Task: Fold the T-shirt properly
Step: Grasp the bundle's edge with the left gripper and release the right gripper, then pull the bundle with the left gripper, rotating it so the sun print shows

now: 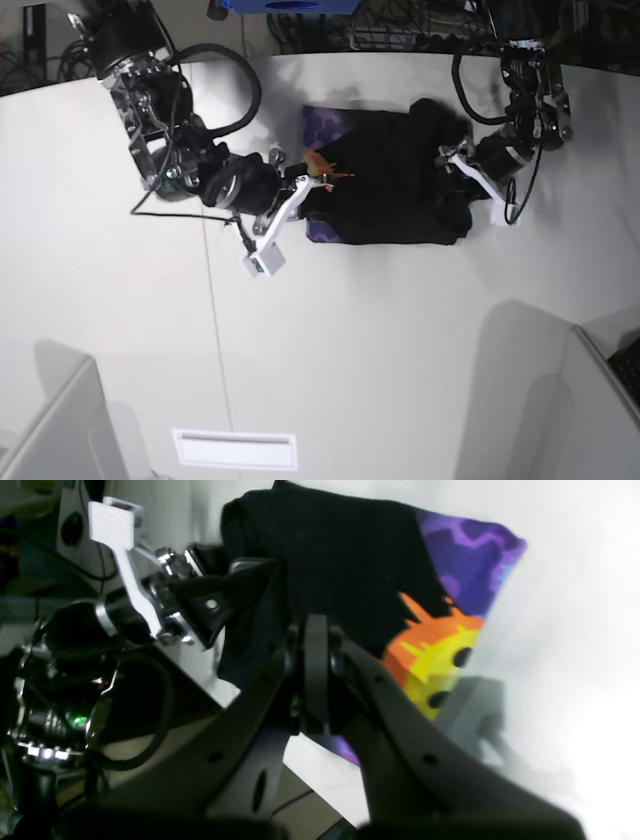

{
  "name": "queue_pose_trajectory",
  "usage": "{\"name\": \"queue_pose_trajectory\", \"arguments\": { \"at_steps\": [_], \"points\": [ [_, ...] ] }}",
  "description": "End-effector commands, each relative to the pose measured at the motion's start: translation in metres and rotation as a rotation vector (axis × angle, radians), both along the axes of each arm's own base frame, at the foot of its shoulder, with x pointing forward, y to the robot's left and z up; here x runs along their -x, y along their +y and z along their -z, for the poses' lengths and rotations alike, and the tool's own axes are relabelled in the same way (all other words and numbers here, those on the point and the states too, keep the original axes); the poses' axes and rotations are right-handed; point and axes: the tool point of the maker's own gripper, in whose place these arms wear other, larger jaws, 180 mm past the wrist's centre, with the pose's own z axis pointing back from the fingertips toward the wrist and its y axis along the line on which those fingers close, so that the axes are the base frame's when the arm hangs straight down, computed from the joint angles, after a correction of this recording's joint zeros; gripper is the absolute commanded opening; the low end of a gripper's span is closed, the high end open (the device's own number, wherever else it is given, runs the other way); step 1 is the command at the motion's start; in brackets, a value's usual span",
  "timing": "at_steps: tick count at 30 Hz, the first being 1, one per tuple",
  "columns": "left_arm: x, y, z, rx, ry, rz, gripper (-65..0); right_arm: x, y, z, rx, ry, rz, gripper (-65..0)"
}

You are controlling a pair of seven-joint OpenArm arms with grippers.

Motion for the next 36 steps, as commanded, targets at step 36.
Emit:
{"name": "queue_pose_trajectory", "arguments": {
  "at_steps": [36],
  "points": [
    [-0.034,-0.130,0.045,-0.889,-0.092,1.227,-65.0,0.030,-0.214,0.051,0.179,0.124,0.594,-65.0]
  ]
}}
